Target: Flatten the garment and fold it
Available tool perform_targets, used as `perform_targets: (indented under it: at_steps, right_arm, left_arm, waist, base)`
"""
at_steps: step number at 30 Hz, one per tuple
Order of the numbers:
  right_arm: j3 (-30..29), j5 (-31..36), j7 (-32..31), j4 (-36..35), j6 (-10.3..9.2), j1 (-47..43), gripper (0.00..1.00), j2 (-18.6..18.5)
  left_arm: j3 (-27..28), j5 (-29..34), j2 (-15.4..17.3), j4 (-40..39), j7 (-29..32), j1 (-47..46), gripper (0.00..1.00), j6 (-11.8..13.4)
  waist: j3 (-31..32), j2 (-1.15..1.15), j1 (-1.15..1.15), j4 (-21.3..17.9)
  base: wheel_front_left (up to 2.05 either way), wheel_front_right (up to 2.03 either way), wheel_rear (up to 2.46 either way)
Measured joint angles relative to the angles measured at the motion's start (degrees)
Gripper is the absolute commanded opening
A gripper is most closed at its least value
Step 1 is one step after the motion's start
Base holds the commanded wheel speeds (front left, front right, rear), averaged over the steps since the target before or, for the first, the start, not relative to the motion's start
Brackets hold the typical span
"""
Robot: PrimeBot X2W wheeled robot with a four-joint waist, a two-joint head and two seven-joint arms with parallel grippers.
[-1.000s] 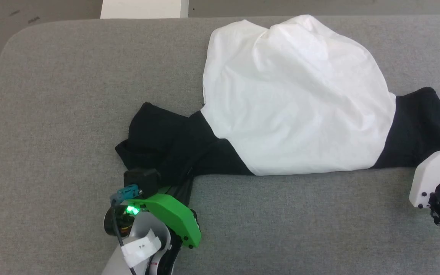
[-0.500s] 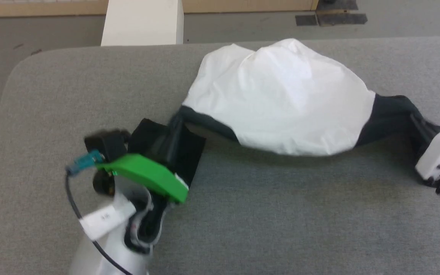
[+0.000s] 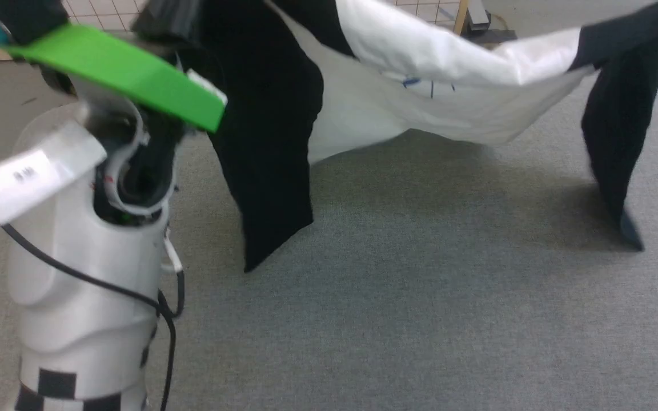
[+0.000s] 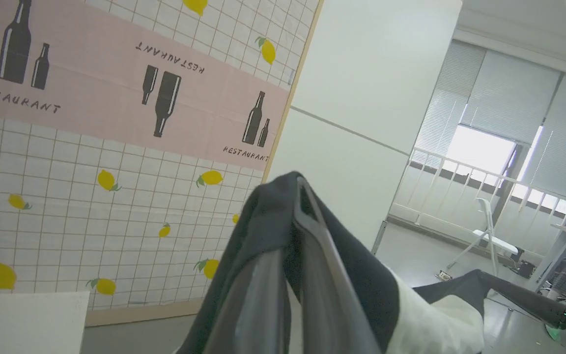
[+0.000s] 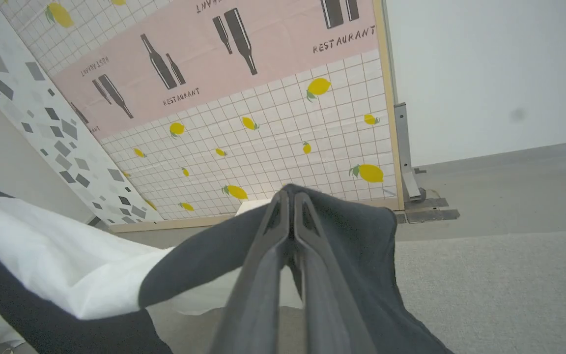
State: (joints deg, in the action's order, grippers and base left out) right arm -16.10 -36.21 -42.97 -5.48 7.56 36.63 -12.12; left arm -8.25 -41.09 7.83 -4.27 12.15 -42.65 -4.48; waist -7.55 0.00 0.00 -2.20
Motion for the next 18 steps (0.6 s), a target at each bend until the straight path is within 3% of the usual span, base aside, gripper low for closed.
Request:
perform_targets:
  at_steps: [9, 18]
  right_arm:
    - [-0.7, -0.9, -3.3, 0.7, 0.00, 11.1, 0.00, 0.5]
    - [-0.6, 5.3, -4.4, 8.7, 0.00, 25.3, 0.00, 3.2]
  left_arm:
    - [0.7, 0.8, 2.7, 4.9, 3.2, -11.6, 0.00, 0.4]
    - [-0.2, 4.9, 6.4, 15.1, 5.7, -22.9, 0.00, 0.9]
  waist:
    - [-0.7, 0.00, 0.00, -0.4]
    - [-5.9, 0.00, 0.00, -0.8]
  base:
    - [0.00, 0.00, 0.00]
    - [0.00, 0.00, 0.00]
